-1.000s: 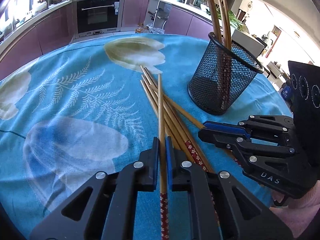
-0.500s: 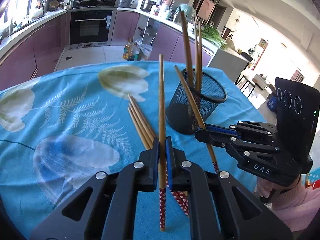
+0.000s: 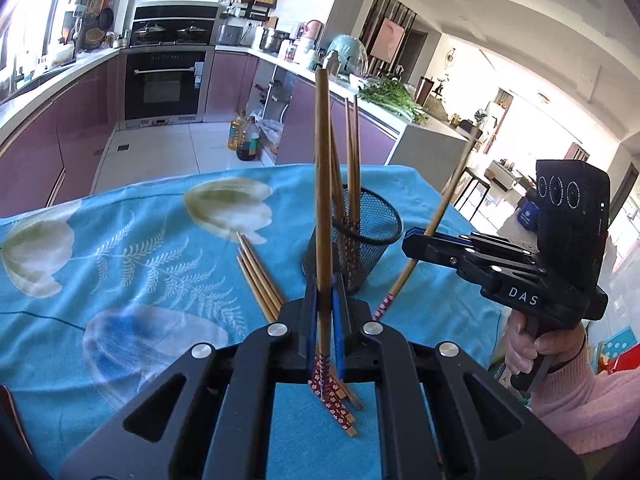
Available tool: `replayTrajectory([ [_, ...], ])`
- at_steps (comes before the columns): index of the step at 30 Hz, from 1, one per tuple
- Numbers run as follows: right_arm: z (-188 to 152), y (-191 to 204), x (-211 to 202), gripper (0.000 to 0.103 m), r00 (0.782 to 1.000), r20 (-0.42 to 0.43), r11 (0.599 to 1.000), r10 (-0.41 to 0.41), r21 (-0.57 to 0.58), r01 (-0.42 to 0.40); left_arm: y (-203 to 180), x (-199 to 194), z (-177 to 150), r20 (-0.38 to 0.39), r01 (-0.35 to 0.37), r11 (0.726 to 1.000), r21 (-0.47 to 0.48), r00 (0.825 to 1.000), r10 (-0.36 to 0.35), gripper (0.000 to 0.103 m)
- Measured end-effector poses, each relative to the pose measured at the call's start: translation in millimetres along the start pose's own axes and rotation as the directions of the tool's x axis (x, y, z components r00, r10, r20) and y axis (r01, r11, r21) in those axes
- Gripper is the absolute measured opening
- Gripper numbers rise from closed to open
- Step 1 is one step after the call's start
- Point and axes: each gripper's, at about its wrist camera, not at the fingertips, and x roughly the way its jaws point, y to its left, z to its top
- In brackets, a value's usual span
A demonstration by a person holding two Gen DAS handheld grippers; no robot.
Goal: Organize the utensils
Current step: 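Lift the chopstick upright and carry it above the mesh cup, then lower the chopstick into the cup and open the right gripper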
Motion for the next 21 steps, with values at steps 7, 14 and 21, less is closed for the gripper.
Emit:
replayTrajectory([
  [7, 15, -4, -11, 0.006, 0.999, 0.043, 1.0, 0.001, -0.01, 0.0, -9, -8, 13, 0.039, 0.026, 1.0, 0.011, 0.999, -0.026, 0.007],
  [14, 33, -6, -21, 0.006, 0.996, 0.092, 0.999, -0.012, -0.031, 0.015, -19, -12, 35, 0.085, 0.037, 0.998, 0.041, 0.996, -0.04, 0.007],
  [21, 50, -9, -34, 0.006, 0.989, 0.143, 0.998, -0.027, -0.055, 0.036, -31, -14, 60, 0.135, 0.038, 0.997, 0.073, 0.99, -0.048, 0.007],
])
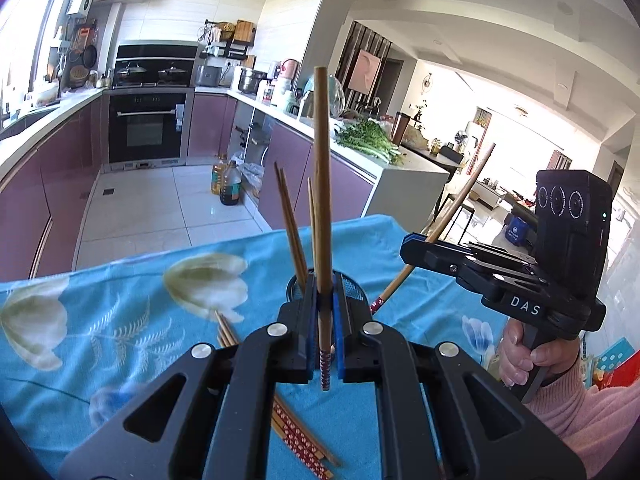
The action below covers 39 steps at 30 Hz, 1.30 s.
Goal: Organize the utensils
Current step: 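Lower the chopstick into the cup and open the right gripper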
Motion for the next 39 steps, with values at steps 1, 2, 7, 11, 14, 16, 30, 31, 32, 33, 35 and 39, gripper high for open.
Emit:
replayTrajectory([
  [1, 3, -1, -1, 0.006, 1.0, 0.007, 1.0, -0.004, -0.005, 0.004, -2, 0, 4, 0.007, -0.001, 1.0, 0.005, 1.0, 0.0, 0.007],
  [2, 6, -1, -2, 0.006, 1.0, 0.012, 1.0, -0.007, -0.008, 0.007, -4, 0, 7, 0.015, -0.001, 1.0, 0.012, 1.0, 0.001, 0.007],
  [7, 17, -7, -6, 0.005, 0.999, 0.045, 1.0, -0.022, -0.018, 0.023, -12, 1, 26, 0.045, 0.001, 0.999, 0.034, 0.999, -0.003, 0.007],
  [11, 23, -10, -7, 0.005, 0.997, 0.066, 0.999, -0.031, -0.019, 0.032, -19, 3, 38, 0.061, -0.003, 0.998, 0.058, 0.998, 0.0, 0.007],
  [14, 25, -13, -4, 0.005, 0.997, 0.065, 0.999, -0.035, -0.014, 0.036, -22, 8, 44, 0.062, -0.011, 0.997, 0.074, 0.998, 0.006, 0.007],
  [16, 25, -15, 1, 0.005, 0.997, 0.061, 0.999, -0.037, -0.01, 0.038, -25, 12, 46, 0.059, -0.019, 0.997, 0.081, 0.998, 0.014, 0.007],
  [30, 11, -19, 42, 0.005, 0.998, -0.049, 0.999, -0.047, 0.006, 0.048, -27, 52, 35, -0.064, -0.046, 0.991, 0.125, 0.996, 0.054, 0.007],
  [31, 10, -18, 44, 0.005, 0.997, -0.058, 0.999, -0.047, 0.005, 0.047, -27, 55, 32, -0.08, -0.043, 0.991, 0.127, 0.995, 0.054, 0.007],
  [32, 7, -18, 48, 0.005, 0.996, -0.072, 0.999, -0.045, 0.003, 0.045, -26, 60, 31, -0.092, -0.039, 0.991, 0.127, 0.994, 0.051, 0.007],
  [33, 6, -17, 50, 0.005, 0.996, -0.082, 0.999, -0.044, 0.003, 0.044, -25, 63, 29, -0.107, -0.033, 0.992, 0.125, 0.993, 0.047, 0.007],
  [35, 2, -17, 56, 0.005, 0.993, -0.106, 0.999, -0.043, 0.003, 0.044, -22, 71, 25, -0.141, -0.023, 0.992, 0.122, 0.989, 0.04, 0.007],
  [39, -3, -18, 65, 0.005, 0.989, -0.144, 0.999, -0.044, 0.009, 0.046, -18, 83, 18, -0.184, -0.015, 0.994, 0.111, 0.982, 0.036, 0.007],
])
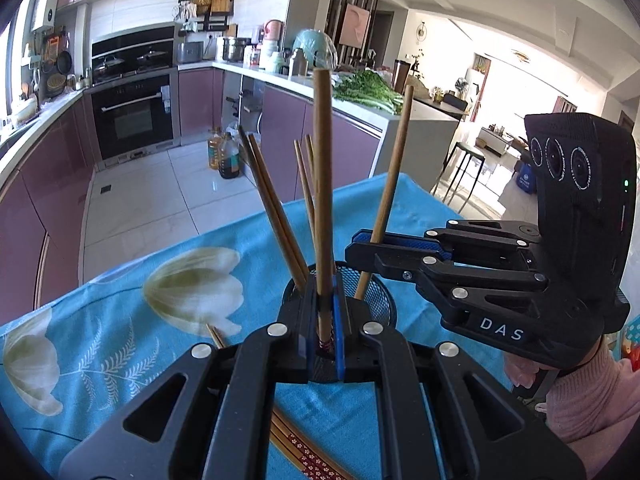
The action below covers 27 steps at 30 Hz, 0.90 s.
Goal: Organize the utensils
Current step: 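Lower the chopstick into the cup and open the right gripper, then withdraw the open right gripper from the cup toward the pile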
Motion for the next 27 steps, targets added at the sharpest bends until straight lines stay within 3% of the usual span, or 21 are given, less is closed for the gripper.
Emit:
replayTrajectory([
  [12, -3, -8, 28, 0.006, 0.998, -0.066, 0.999, -0.007, 0.044, 0.01, 15, 33, -1, -0.079, -0.003, 1.0, -0.02, 0.997, 0.002, 0.007],
  [27, -5, -11, 30, 0.008, 0.998, -0.057, 0.997, -0.018, 0.067, 0.022, 24, 33, -1, -0.045, -0.025, 0.998, -0.057, 0.999, 0.022, 0.012],
])
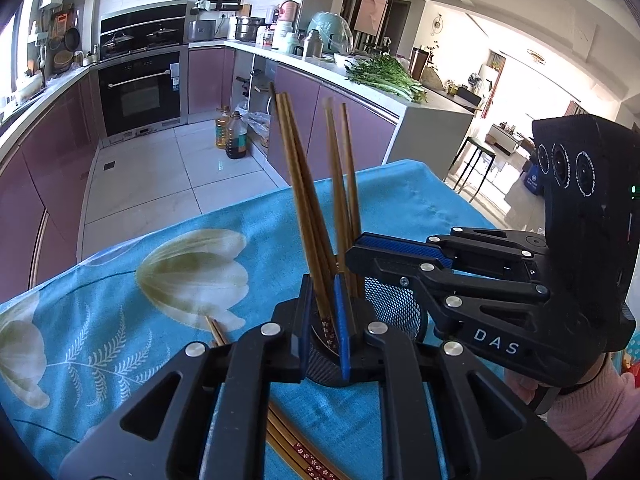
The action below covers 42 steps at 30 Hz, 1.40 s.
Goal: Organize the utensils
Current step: 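Withdraw the open right gripper from the cup toward the pile, then move the open right gripper down over the remaining chopsticks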
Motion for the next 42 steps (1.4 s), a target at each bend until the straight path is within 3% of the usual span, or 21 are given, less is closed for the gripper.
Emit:
replayTrajectory([
  [9, -5, 4, -10, 0.01, 0.999, 0.026, 1.0, 0.019, -0.003, -0.019, 4, -29, -13, 0.077, -0.052, 0.999, -0.015, 0.996, 0.053, 0.022],
  [17, -17, 28, -47, 0.025, 0.988, 0.08, 0.989, 0.129, -0.087, -0.122, 10, -71, -38, 0.161, -0.131, 0.991, -0.027, 0.978, 0.133, 0.038],
  [22, -37, 46, -53, 0.029, 0.981, 0.036, 0.974, 0.189, -0.135, -0.183, 18, -81, -62, 0.137, -0.17, 0.984, -0.046, 0.975, 0.174, 0.041],
  [26, -58, 50, -32, 0.029, 0.979, -0.052, 0.973, 0.198, -0.114, -0.203, 27, -76, -84, 0.088, -0.181, 0.981, -0.074, 0.978, 0.188, 0.041],
  [32, -88, 57, 1, 0.029, 0.969, -0.167, 0.978, 0.18, -0.071, -0.194, 44, -63, -111, 0.019, -0.18, 0.975, -0.13, 0.983, 0.184, 0.041],
  [42, -108, 54, 22, 0.029, 0.961, -0.229, 0.986, 0.153, -0.028, -0.163, 45, -38, -136, -0.053, -0.177, 0.971, -0.162, 0.984, 0.171, 0.041],
])
